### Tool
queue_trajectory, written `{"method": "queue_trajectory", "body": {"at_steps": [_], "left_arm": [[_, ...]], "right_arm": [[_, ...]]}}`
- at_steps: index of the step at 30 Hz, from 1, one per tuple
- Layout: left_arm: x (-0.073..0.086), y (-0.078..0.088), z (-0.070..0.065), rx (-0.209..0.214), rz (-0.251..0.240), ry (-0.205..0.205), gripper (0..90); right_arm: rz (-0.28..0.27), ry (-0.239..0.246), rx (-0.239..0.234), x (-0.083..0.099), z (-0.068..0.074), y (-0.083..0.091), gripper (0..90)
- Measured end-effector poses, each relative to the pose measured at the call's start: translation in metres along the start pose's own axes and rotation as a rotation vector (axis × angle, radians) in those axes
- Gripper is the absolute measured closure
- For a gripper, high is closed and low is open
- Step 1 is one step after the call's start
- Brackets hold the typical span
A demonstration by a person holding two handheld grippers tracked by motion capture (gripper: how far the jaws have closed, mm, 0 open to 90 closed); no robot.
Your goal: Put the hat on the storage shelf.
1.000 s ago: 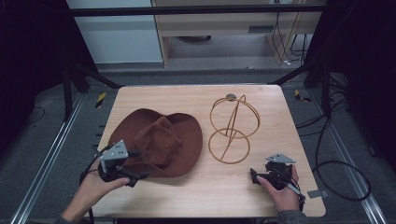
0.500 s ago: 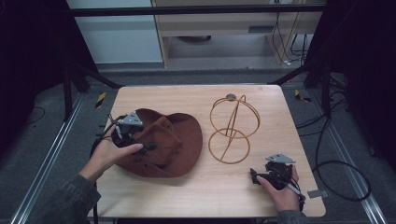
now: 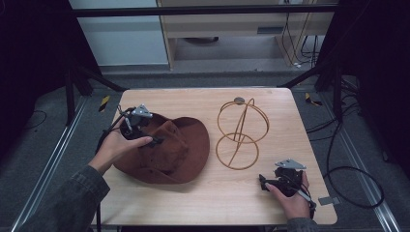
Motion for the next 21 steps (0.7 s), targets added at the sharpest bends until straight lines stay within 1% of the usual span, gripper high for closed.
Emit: {"method": "queue_trajectory", "body": {"at_steps": [1, 4, 9, 11, 12, 15, 17, 18, 19, 21], "left_arm": [[-0.001, -0.002, -0.001, -0.005, -0.001, 0.002, 8.4], [-0.003, -0.007, -0.003, -0.012, 0.026, -0.013, 9.2], [-0.005, -0.018, -0.001, -0.004, 0.063, 0.000, 12.5], [-0.005, -0.023, -0.001, 0.002, 0.083, -0.002, 15.0], [-0.005, -0.025, 0.000, -0.003, 0.093, -0.006, 15.7], [-0.005, -0.030, 0.002, 0.002, 0.108, -0.002, 22.4], [-0.004, -0.033, 0.004, 0.006, 0.123, 0.004, 25.5], [-0.004, -0.033, 0.004, 0.006, 0.123, 0.004, 26.7], [-0.003, -0.036, 0.005, 0.010, 0.134, 0.017, 29.1], [-0.003, -0.038, 0.006, 0.016, 0.141, 0.024, 33.7]], "right_arm": [[0.000, 0.000, 0.000, 0.000, 0.000, 0.000, 0.4], [0.000, 0.000, 0.000, 0.000, 0.000, 0.000, 0.4], [0.000, 0.000, 0.000, 0.000, 0.000, 0.000, 0.4], [0.000, 0.000, 0.000, 0.000, 0.000, 0.000, 0.4], [0.000, 0.000, 0.000, 0.000, 0.000, 0.000, 0.4], [0.000, 0.000, 0.000, 0.000, 0.000, 0.000, 0.4], [0.000, 0.000, 0.000, 0.000, 0.000, 0.000, 0.4], [0.000, 0.000, 0.000, 0.000, 0.000, 0.000, 0.4], [0.000, 0.000, 0.000, 0.000, 0.000, 0.000, 0.4], [0.000, 0.000, 0.000, 0.000, 0.000, 0.000, 0.4]]}}
Point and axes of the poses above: each handheld gripper's, and its own axes: y roughly backward along the jaws, x roughly out of its underside, z roughly to its left, the point moved 4 cm from there along -y, roughly forward along the jaws, and after that the axes turned 15 degrees about z, right-handed, at the moved point
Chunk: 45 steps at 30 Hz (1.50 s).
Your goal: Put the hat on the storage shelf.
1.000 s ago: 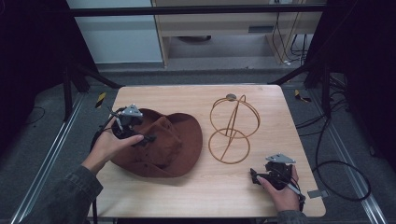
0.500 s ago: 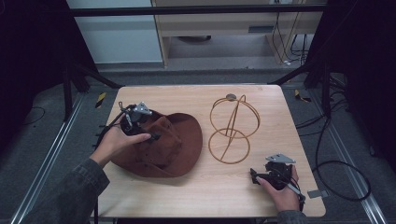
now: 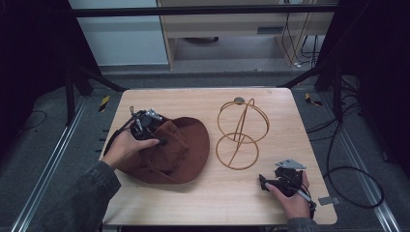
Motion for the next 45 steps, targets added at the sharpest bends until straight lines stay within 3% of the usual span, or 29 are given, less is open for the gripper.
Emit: {"method": "queue_trajectory", "body": {"at_steps": [4, 5, 6, 11, 15, 25, 34, 45], "left_arm": [[-0.001, -0.003, -0.001, 0.017, 0.003, 0.002, 48.3], [-0.001, -0.003, -0.001, 0.017, 0.003, 0.002, 56.8], [-0.001, -0.003, -0.001, 0.020, 0.006, -0.001, 56.8], [-0.001, -0.005, 0.000, 0.014, 0.016, -0.017, 78.2], [0.000, -0.002, 0.001, 0.012, 0.011, -0.017, 87.8], [0.004, 0.017, 0.001, -0.020, -0.058, -0.006, 88.6], [0.007, 0.058, -0.006, -0.053, -0.152, -0.017, 88.6], [0.021, 0.091, -0.010, -0.080, -0.198, -0.031, 88.6]], "right_arm": [[0.000, 0.000, 0.000, 0.000, 0.000, 0.000, 0.4], [0.000, 0.000, 0.000, 0.000, 0.000, 0.000, 0.4], [0.000, 0.000, 0.000, 0.000, 0.000, 0.000, 0.4], [0.000, 0.000, 0.000, 0.000, 0.000, 0.000, 0.4], [0.000, 0.000, 0.000, 0.000, 0.000, 0.000, 0.4], [0.000, 0.000, 0.000, 0.000, 0.000, 0.000, 0.4], [0.000, 0.000, -0.002, 0.000, 0.000, 0.000, 0.4], [0.000, 0.001, 0.000, 0.000, 0.000, 0.000, 0.4]]}}
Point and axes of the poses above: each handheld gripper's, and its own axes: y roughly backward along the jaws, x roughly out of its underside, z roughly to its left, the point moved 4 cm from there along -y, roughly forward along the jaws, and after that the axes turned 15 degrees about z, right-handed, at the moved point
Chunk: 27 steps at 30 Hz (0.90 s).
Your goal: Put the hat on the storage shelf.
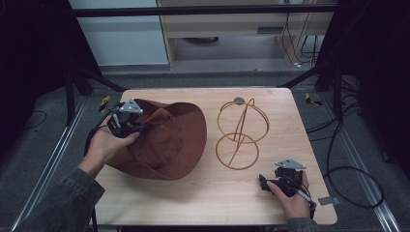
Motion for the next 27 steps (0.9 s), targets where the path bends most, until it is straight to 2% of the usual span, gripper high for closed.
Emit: {"method": "queue_trajectory", "body": {"at_steps": [13, 22, 27], "left_arm": [[0.014, 0.036, 0.000, -0.021, -0.061, -0.003, 88.6], [0.008, 0.065, -0.007, -0.039, -0.113, -0.030, 88.6], [0.002, 0.084, -0.006, -0.025, -0.161, -0.040, 88.6]], "right_arm": [[0.000, -0.001, 0.000, 0.000, 0.000, 0.000, 0.4], [0.000, -0.001, 0.000, 0.000, 0.000, 0.000, 0.4], [-0.001, 0.000, -0.001, 0.000, 0.000, 0.000, 0.4]]}}
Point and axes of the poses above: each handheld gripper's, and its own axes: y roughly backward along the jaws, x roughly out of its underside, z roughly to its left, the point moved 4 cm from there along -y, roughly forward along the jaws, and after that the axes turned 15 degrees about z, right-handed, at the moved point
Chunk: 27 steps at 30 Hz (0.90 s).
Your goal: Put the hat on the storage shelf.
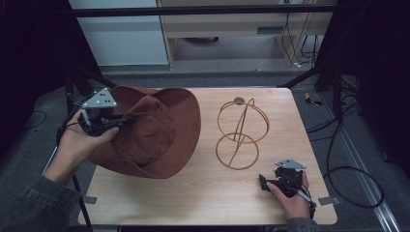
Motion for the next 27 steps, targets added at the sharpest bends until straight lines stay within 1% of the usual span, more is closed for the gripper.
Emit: {"method": "queue_trajectory", "body": {"at_steps": [2, 7, 10, 13, 15, 17, 21, 23, 26, 27], "left_arm": [[-0.004, 0.004, -0.001, -0.006, -0.010, -0.005, 88.6], [-0.016, 0.016, -0.005, -0.016, -0.025, -0.035, 88.6], [-0.024, 0.021, -0.007, -0.019, -0.039, -0.048, 88.6], [-0.031, 0.024, -0.009, -0.025, -0.041, -0.063, 88.6], [-0.036, 0.026, -0.011, -0.024, -0.043, -0.081, 88.6], [-0.040, 0.029, -0.013, -0.012, -0.069, -0.087, 88.6], [-0.044, 0.031, -0.014, -0.004, -0.079, -0.096, 88.7], [-0.047, 0.032, -0.017, -0.005, -0.076, -0.106, 88.6], [-0.049, 0.032, -0.022, -0.002, -0.086, -0.113, 88.6], [-0.050, 0.031, -0.023, -0.002, -0.080, -0.120, 88.7]], "right_arm": [[0.001, 0.000, 0.001, 0.000, 0.000, 0.000, 0.4], [0.001, 0.000, 0.001, 0.000, 0.000, 0.000, 0.4], [0.001, 0.000, 0.001, 0.000, 0.000, 0.000, 0.4], [0.001, 0.000, 0.001, 0.000, 0.000, 0.000, 0.4], [0.001, 0.000, 0.001, 0.000, 0.000, 0.000, 0.4], [0.001, 0.000, 0.001, 0.000, 0.000, 0.000, 0.4], [0.001, 0.000, 0.001, 0.000, 0.000, 0.000, 0.4], [0.001, 0.000, 0.001, 0.000, 0.000, 0.000, 0.4], [0.001, 0.000, 0.001, 0.000, 0.000, 0.000, 0.4], [0.001, 0.000, 0.001, 0.000, 0.000, 0.000, 0.4]]}}
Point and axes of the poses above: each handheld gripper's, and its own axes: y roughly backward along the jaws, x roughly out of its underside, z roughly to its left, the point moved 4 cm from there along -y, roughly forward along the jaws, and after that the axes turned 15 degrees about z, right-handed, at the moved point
